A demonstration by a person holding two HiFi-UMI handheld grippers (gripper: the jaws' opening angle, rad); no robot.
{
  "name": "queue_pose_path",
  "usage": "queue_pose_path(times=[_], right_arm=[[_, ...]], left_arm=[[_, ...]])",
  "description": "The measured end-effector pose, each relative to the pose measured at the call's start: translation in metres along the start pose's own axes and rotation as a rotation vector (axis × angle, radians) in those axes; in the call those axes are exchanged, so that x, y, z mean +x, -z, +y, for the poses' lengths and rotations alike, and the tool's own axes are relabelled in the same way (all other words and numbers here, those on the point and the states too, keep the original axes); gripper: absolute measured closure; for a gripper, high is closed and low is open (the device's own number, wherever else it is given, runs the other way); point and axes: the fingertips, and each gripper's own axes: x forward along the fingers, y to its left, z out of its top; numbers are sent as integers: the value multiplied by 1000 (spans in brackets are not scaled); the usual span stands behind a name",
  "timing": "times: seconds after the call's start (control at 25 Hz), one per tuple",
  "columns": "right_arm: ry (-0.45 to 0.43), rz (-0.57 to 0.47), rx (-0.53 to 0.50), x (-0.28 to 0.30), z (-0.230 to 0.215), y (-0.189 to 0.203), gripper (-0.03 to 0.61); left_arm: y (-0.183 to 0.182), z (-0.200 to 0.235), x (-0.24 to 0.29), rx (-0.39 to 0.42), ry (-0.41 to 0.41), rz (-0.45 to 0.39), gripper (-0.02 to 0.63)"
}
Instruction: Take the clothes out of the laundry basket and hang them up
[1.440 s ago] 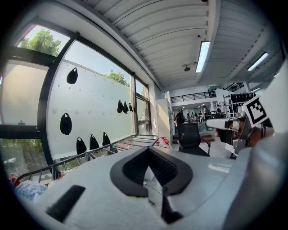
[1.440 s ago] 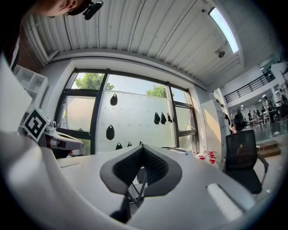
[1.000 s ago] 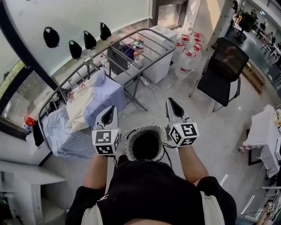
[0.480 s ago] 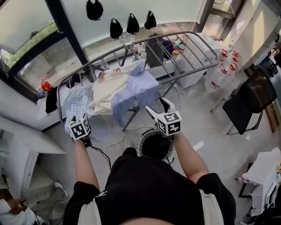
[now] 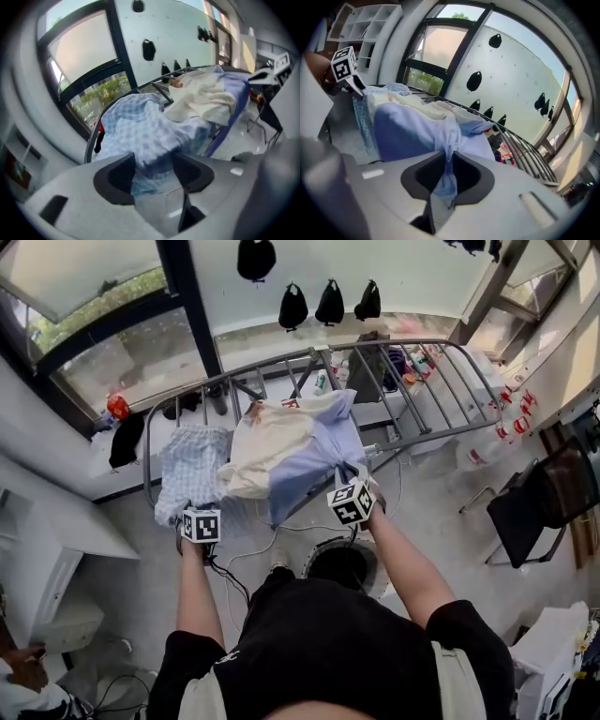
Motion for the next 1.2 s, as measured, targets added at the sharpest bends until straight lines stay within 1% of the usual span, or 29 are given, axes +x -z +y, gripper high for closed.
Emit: queue_pose_path(times=[0.04,0.08,0.12,0.16,0.24,0.28,0.32,0.36,0.4,0.44,0.48,0.52,0.56,0.6,0.64,0.68,0.72,0.76,0.8,0.84,0.88,0.92,0.96,1.0,1.04,1.08,1.12,1.2], right_arm=[[-48,-4,18,-5,14,5,512],[-115,-11,72,-11,29,14,517],[-193,-18,162,-17,42,24,520],[-279,-26,279,-26,53,35,522],[-456,-39,509,-55,71,63,523],[-530,-29,585,-71,79,84,566],[-588,-1,626,-87,87,110,566],[-630,37,644,-103,95,141,566],[-663,74,657,-120,103,176,566],[-690,102,677,-139,110,210,566],[-712,118,712,-159,115,241,566],[-722,123,759,-176,115,267,566],[-718,125,816,-189,111,290,566],[-697,133,873,-199,104,313,566],[-668,150,923,-209,96,334,566],[-640,168,959,-220,88,353,566],[-624,178,988,-231,84,367,566],[-622,181,1014,-241,84,378,566],[-625,185,1037,-248,86,388,566],[-625,197,1053,-254,89,398,566],[-619,221,1065,-261,93,410,565],[-608,250,1078,-267,98,422,566],[-595,278,1094,-274,103,432,565],[-584,299,1114,-279,108,440,566],[-575,315,1136,-284,112,447,566],[-566,330,1158,-289,115,454,565],[-556,348,1178,-295,118,463,565],[-530,390,1225,-307,123,485,566]], left_arm=[[0,-8,-3,88,-25,13,388],[-3,-19,-6,159,-45,17,467],[-7,-35,-9,200,-38,12,556],[-11,-57,-12,209,7,4,561],[-16,-116,-27,186,158,-8,563],[-18,-147,-37,186,229,-19,563],[-19,-178,-50,203,288,-37,565],[-21,-208,-63,229,335,-61,565],[-21,-237,-79,251,375,-88,565],[-19,-266,-96,256,419,-120,565],[-15,-295,-115,241,472,-151,565],[-9,-323,-134,209,539,-175,565],[-1,-352,-155,170,629,-187,566],[9,-385,-178,138,743,-186,567],[21,-420,-203,129,862,-179,568],[34,-453,-228,160,951,-177,568],[45,-481,-247,230,991,-181,568],[53,-501,-256,316,980,-188,566],[58,-516,-254,386,941,-186,566],[62,-524,-242,414,897,-165,566],[65,-528,-226,392,867,-124,566],[68,-529,-211,329,855,-74,566],[69,-526,-200,248,855,-34,566],[67,-520,-193,175,857,-15,566],[65,-513,-188,124,849,-10,565],[66,-504,-181,99,828,-4,565],[73,-496,-172,94,801,13,563],[104,-481,-145,103,751,91,559]])
